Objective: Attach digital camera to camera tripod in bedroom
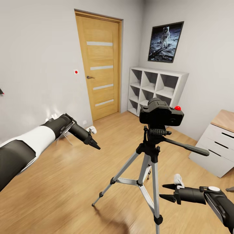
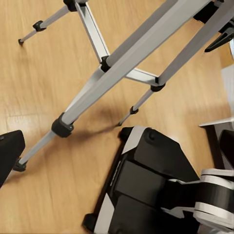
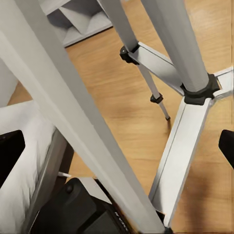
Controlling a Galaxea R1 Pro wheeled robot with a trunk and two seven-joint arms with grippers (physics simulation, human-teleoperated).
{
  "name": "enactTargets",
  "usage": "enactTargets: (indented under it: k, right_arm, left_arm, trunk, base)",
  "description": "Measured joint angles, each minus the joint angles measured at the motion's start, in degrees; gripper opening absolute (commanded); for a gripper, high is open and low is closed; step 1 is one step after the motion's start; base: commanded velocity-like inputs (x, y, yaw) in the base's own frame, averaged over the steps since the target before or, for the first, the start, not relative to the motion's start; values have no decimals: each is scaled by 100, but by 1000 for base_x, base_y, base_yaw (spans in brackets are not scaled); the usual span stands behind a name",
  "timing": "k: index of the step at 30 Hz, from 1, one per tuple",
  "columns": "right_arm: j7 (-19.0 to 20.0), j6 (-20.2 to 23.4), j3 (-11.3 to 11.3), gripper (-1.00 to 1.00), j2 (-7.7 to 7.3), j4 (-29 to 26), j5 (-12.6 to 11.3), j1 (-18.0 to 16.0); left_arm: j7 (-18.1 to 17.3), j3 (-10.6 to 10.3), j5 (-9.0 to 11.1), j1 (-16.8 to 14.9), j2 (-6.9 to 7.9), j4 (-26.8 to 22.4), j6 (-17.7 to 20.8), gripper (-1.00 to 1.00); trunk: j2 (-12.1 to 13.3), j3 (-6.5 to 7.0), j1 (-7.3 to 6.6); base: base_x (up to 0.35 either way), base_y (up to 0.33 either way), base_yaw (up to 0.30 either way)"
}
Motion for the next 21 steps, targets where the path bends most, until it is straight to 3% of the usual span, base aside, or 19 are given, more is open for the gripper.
enactTargets:
  k: [12, 21]
  right_arm:
    - [-38, -307, -7, 100, -423, 857, 1, 0]
    - [-46, -413, -10, 100, -676, 1421, 1, 0]
  left_arm:
    - [26, 6, 93, 324, -13, 41, -181, 100]
    - [272, -1, 557, 684, -11, 85, -546, 100]
  trunk:
    - [0, 0, 0]
    - [0, 0, 0]
  base:
    - [0, 0, 0]
    - [0, 0, 0]
